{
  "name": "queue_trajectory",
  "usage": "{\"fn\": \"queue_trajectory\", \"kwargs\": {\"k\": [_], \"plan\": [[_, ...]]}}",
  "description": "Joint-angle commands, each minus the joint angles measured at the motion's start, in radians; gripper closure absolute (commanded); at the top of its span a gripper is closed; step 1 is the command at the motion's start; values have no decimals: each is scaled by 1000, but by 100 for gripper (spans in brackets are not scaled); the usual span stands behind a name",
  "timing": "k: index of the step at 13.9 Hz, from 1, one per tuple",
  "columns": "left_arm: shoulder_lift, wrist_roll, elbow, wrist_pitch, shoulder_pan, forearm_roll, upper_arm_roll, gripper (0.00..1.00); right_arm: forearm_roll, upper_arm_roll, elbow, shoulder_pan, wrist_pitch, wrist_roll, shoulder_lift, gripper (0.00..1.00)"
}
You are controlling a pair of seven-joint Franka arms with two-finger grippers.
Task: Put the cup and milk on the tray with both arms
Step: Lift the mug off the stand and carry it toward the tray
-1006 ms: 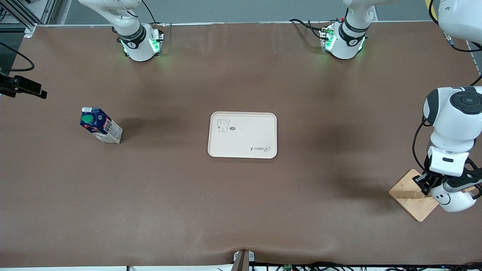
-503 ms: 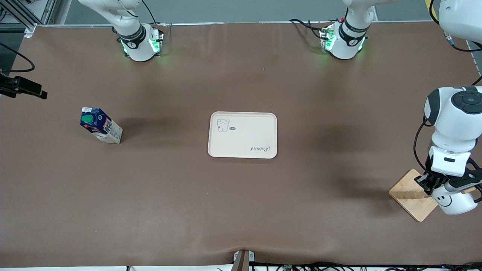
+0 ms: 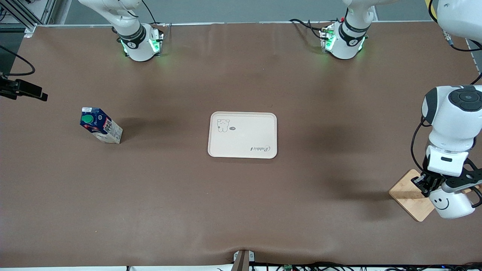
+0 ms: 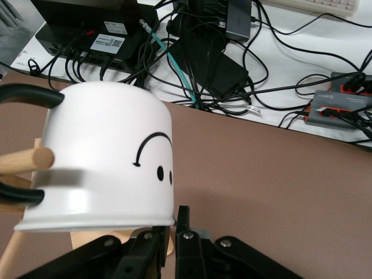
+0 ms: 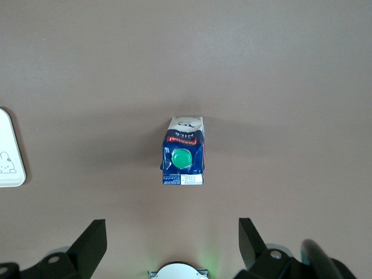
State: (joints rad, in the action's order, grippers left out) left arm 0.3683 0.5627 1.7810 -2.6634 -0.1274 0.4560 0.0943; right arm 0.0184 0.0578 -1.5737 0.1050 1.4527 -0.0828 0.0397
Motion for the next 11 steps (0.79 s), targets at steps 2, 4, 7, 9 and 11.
{"fn": "queue_trajectory", "kwargs": {"k": [2, 4, 7, 9, 11], "plan": [[-60, 6, -43, 176, -1, 26, 62, 100, 2, -13, 27, 10, 3, -9, 25, 0], [-83, 13, -55, 250, -3, 20, 93, 100, 2, -13, 27, 13, 5, -9, 26, 0], [-118, 22, -57, 368, -4, 7, 159, 100, 2, -13, 27, 13, 5, -9, 35, 0], [-131, 28, -58, 449, -4, 7, 191, 100, 2, -13, 27, 13, 5, -9, 48, 0], [-131, 55, -58, 470, -1, 7, 206, 100, 2, -13, 27, 16, 5, -11, 54, 0]]}}
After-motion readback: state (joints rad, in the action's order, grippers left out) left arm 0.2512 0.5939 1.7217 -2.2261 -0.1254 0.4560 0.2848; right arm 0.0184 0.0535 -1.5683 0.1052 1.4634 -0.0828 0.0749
